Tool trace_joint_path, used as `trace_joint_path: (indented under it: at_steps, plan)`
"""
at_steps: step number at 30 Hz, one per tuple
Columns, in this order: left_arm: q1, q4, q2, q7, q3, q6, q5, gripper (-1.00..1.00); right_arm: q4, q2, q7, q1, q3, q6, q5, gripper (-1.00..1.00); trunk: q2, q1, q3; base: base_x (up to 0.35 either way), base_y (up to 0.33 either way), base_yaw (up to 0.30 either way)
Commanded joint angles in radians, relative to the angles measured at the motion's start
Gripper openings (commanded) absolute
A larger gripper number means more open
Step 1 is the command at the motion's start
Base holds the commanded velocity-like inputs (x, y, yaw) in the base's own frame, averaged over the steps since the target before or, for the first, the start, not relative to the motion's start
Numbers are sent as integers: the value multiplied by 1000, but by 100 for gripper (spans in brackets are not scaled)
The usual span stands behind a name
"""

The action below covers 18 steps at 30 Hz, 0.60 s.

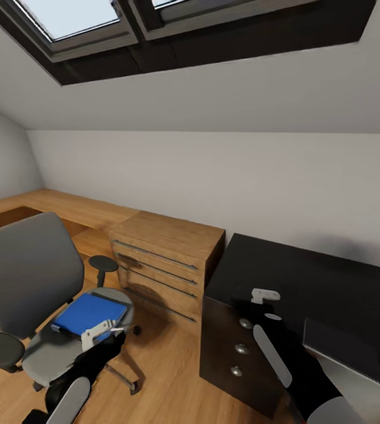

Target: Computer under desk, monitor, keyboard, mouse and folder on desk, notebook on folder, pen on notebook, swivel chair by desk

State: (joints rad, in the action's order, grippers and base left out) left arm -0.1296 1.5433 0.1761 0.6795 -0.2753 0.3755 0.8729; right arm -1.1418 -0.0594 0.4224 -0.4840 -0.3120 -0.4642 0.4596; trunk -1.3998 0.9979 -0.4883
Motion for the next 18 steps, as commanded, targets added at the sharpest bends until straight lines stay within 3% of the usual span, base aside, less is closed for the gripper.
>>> trace_joint_path:
  at_steps: [1,3,7,14,18]
  plan:
    - [-1,5,10,43,-3,-49,-13,100,-2,-2,20,-1,-10,-2,8,100,-1,0,-1,0,0,280]
    - [0,20,21,123,-6,-109,-36,100,-2,-1,34,-1,-18,-1,6,100,-1,0,-1,0,0,280]
    - [1,30,26,184,-16,-140,-47,100,-1,-1,43,-1,-28,8,5,100,-1,0,-1,0,0,280]
    - [1,33,28,205,-59,-151,-52,100,1,-1,47,-1,-33,35,5,100,-1,0,-1,0,0,280]
    - [1,34,28,207,-78,-151,-52,100,7,8,46,-1,-66,39,5,100,-1,0,-1,0,0,280]
